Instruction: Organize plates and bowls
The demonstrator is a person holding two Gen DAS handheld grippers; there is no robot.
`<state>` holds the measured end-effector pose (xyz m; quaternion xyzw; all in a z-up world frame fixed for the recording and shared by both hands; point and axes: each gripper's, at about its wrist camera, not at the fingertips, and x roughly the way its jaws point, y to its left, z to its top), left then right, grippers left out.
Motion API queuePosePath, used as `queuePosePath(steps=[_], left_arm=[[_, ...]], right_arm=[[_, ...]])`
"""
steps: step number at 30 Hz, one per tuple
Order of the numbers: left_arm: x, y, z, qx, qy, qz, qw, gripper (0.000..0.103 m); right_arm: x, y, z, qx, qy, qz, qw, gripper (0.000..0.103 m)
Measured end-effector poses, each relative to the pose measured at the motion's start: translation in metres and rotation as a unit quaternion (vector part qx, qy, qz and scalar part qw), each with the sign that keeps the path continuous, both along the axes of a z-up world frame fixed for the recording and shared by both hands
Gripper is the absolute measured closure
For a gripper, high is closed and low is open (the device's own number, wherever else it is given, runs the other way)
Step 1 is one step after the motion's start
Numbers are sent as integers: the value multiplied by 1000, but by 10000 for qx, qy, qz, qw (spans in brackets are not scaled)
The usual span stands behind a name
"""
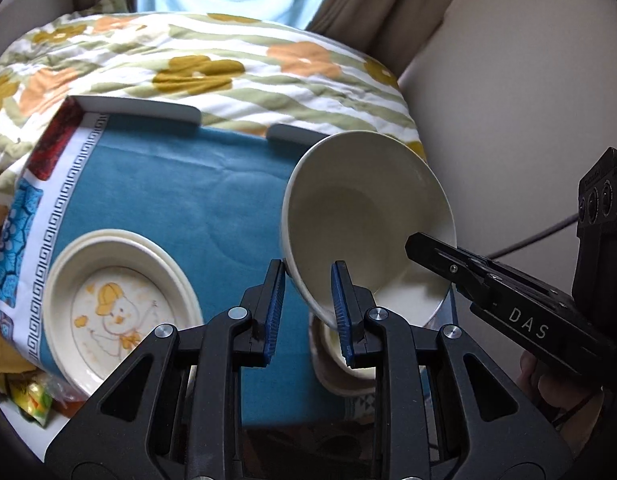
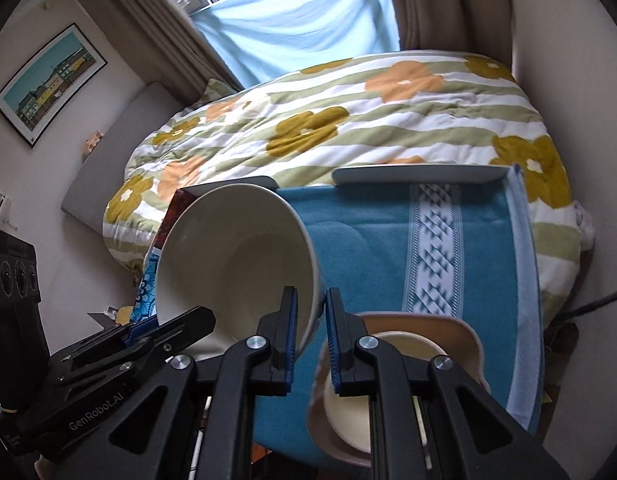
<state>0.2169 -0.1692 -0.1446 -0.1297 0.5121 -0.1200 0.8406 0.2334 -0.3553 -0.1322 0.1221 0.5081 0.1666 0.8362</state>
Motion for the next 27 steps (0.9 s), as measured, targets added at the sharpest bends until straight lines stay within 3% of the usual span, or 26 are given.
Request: queuePosePath(steps=[6, 13, 22, 27], left_arm=[[-11, -41, -33, -55, 522, -523, 9973, 82], [-18, -66, -57, 126, 861, -1011, 9911, 82], [-22, -85, -71, 778, 789, -1368, 9844, 82], [-20, -88, -72, 945, 751, -1406, 9827, 82]], right_arm=[[-29, -41, -26, -120, 326, -466, 9983, 90], [-45, -59, -47, -168, 563, -841, 9947, 90], [-58, -61, -64, -225, 591, -992, 9931, 90], [-60, -59, -68, -237, 603, -988, 9930, 90]])
